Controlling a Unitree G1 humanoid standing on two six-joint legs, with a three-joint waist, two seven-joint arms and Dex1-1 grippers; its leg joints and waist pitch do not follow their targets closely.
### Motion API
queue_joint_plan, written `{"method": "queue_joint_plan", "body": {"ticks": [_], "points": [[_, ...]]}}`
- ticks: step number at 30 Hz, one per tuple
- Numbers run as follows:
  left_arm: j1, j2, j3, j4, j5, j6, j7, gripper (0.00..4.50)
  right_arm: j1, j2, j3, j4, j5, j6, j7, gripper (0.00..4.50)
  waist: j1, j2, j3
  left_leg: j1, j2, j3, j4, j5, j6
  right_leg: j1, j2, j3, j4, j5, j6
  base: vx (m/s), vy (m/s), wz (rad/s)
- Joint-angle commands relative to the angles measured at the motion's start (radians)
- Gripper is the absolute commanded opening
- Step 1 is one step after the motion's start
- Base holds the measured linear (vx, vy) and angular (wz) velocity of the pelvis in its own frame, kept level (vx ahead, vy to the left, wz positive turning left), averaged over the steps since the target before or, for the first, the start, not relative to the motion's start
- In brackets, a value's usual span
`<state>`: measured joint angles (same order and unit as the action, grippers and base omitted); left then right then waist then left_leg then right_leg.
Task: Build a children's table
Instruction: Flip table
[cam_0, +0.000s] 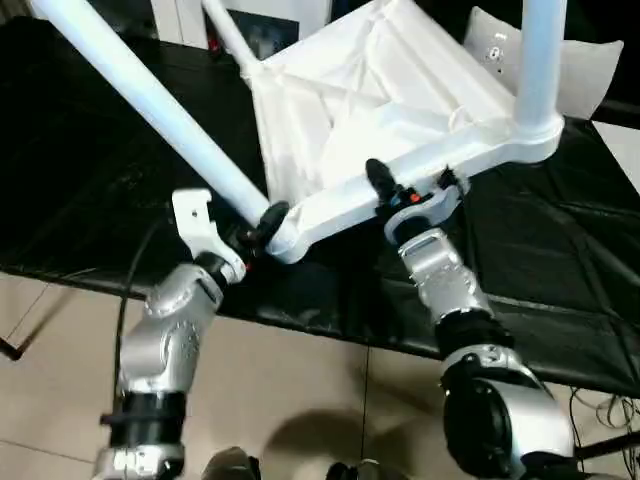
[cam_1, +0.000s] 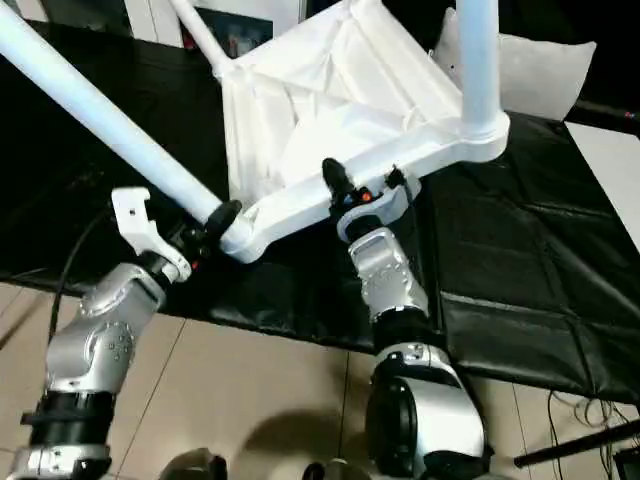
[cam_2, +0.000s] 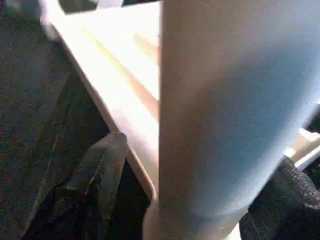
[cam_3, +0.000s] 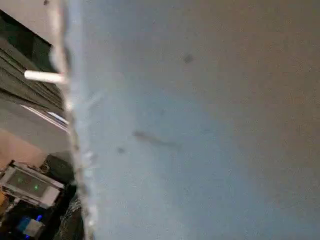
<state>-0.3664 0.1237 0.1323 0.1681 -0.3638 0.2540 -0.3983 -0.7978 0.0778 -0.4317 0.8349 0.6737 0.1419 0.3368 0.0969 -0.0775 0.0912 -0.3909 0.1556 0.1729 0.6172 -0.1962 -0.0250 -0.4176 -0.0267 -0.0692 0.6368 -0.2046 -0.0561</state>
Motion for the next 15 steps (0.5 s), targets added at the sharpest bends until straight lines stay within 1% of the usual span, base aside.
{"method": "queue_joint_plan", "body": {"ticks": [1, 2, 3, 4, 5, 6, 7, 8, 9, 10, 11, 12, 13, 14, 15], "points": [[0.001, 0.075, 0.093, 0.032, 0.043, -0.076, 0.016, 3.99, -0.018, -0.123, -0.083, -0.150, 0.006, -0.110, -0.012, 2.01, -0.002, 0.002, -0.101, 0.029, 0.081, -0.021, -0.055, 0.108, 0.127, 0.071, -0.129, 0.065, -0.044, 0.107, -0.198, 0.000, 0.000, 0.00], [0.003, 0.090, 0.088, 0.049, 0.047, -0.099, -0.002, 3.99, -0.014, -0.131, -0.087, -0.164, 0.002, -0.112, -0.026, 2.01, -0.001, 0.003, -0.102, 0.029, 0.080, -0.021, -0.055, 0.105, 0.122, 0.071, -0.129, 0.066, -0.043, 0.105, -0.195, 0.000, 0.000, 0.00], [0.011, 0.110, 0.081, 0.060, 0.048, -0.099, -0.025, 4.19, -0.006, -0.142, -0.086, -0.187, -0.007, -0.112, -0.037, 2.01, -0.003, 0.002, -0.101, 0.029, 0.081, -0.020, -0.055, 0.100, 0.118, 0.071, -0.130, 0.067, -0.042, 0.102, -0.195, 0.000, 0.000, 0.00], [0.022, 0.128, 0.071, 0.063, 0.051, -0.097, -0.049, 4.35, 0.003, -0.152, -0.082, -0.210, -0.022, -0.112, -0.050, 2.01, 0.000, 0.004, -0.100, 0.030, 0.081, -0.020, -0.056, 0.098, 0.111, 0.070, -0.130, 0.067, -0.043, 0.094, -0.192, 0.000, 0.000, 0.00], [0.031, 0.138, 0.066, 0.061, 0.048, -0.093, -0.067, 4.35, 0.009, -0.158, -0.078, -0.223, -0.031, -0.109, -0.060, 2.01, 0.000, 0.004, -0.100, 0.030, 0.081, -0.020, -0.056, 0.096, 0.107, 0.070, -0.130, 0.067, -0.042, 0.094, -0.192, 0.000, 0.000, 0.00], [0.050, 0.159, 0.055, 0.050, 0.044, -0.075, -0.096, 4.44, 0.023, -0.169, -0.072, -0.260, -0.042, -0.097, -0.078, 2.01, 0.002, 0.005, -0.099, 0.030, 0.081, -0.019, -0.057, 0.088, 0.094, 0.070, -0.129, 0.067, -0.042, 0.092, -0.192, 0.000, 0.000, 0.00], [0.050, 0.159, 0.055, 0.050, 0.044, -0.075, -0.096, 4.48, 0.023, -0.169, -0.072, -0.260, -0.042, -0.097, -0.078, 2.01, 0.002, 0.005, -0.099, 0.030, 0.081, -0.019, -0.057, 0.088, 0.094, 0.070, -0.129, 0.067, -0.042, 0.092, -0.192, 0.000, 0.000, 0.00], [0.084, 0.194, 0.043, 0.023, 0.040, -0.052, -0.140, 4.49, 0.048, -0.185, -0.067, -0.328, -0.052, -0.065, -0.113, 2.01, 0.008, 0.007, -0.097, 0.036, 0.084, -0.019, -0.059, 0.078, 0.081, 0.065, -0.126, 0.068, -0.042, 0.083, -0.180, 0.000, 0.000, 0.00], [0.087, 0.196, 0.042, 0.022, 0.039, -0.051, -0.143, 4.50, 0.050, -0.186, -0.066, -0.332, -0.053, -0.062, -0.116, 2.00, 0.011, 0.007, -0.098, 0.038, 0.083, -0.017, -0.058, 0.075, 0.077, 0.064, -0.123, 0.067, -0.040, 0.087, -0.173, 0.000, 0.000, 0.00], [0.107, 0.212, 0.039, 0.003, 0.034, -0.036, -0.160, 4.50, 0.066, -0.197, -0.063, -0.370, -0.065, -0.042, -0.140, 2.00, 0.012, 0.007, -0.097, 0.039, 0.080, -0.017, -0.059, 0.070, 0.070, 0.066, -0.119, 0.068, -0.042, 0.090, -0.158, 0.000, 0.000, 0.00], [0.129, 0.228, 0.036, -0.017, 0.026, -0.026, -0.178, 4.50, 0.083, -0.210, -0.061, -0.412, -0.077, -0.018, -0.168, 2.00, 0.014, 0.006, -0.096, 0.036, 0.078, -0.017, -0.060, 0.071, 0.064, 0.068, -0.118, 0.069, -0.042, 0.094, -0.147, 0.000, 0.000, 0.00], [0.137, 0.237, 0.032, -0.022, 0.020, -0.030, -0.188, 4.50, 0.092, -0.215, -0.061, -0.434, -0.079, -0.005, -0.182, 1.99, 0.015, 0.005, -0.093, 0.035, 0.077, -0.016, -0.062, 0.054, 0.060, 0.066, -0.118, 0.069, -0.046, 0.071, -0.140, 0.000, 0.000, 0.00], [0.157, 0.251, 0.019, -0.054, 0.003, -0.014, -0.217, 4.50, 0.104, -0.225, -0.056, -0.464, -0.095, 0.012, -0.205, 1.99, 0.018, 0.007, -0.090, 0.037, 0.078, -0.017, -0.065, 0.045, 0.054, 0.063, -0.119, 0.070, -0.049, 0.047, -0.135, 0.000, 0.000, 0.00], [0.157, 0.251, 0.019, -0.054, 0.003, -0.014, -0.217, 4.50, 0.104, -0.225, -0.056, -0.464, -0.095, 0.012, -0.205, 1.99, 0.016, 0.005, -0.086, 0.037, 0.078, -0.015, -0.067, 0.004, 0.039, 0.060, -0.122, 0.070, -0.057, -0.013, -0.134, 0.000, 0.000, 0.00], [0.170, 0.259, 0.009, -0.075, -0.008, -0.004, -0.237, 4.50, 0.112, -0.231, -0.053, -0.481, -0.105, 0.022, -0.219, 1.99, 0.017, 0.006, -0.085, 0.038, 0.079, -0.015, -0.068, -0.018, 0.028, 0.061, -0.123, 0.071, -0.060, -0.047, -0.133, 0.000, 0.000, 0.00]]}}
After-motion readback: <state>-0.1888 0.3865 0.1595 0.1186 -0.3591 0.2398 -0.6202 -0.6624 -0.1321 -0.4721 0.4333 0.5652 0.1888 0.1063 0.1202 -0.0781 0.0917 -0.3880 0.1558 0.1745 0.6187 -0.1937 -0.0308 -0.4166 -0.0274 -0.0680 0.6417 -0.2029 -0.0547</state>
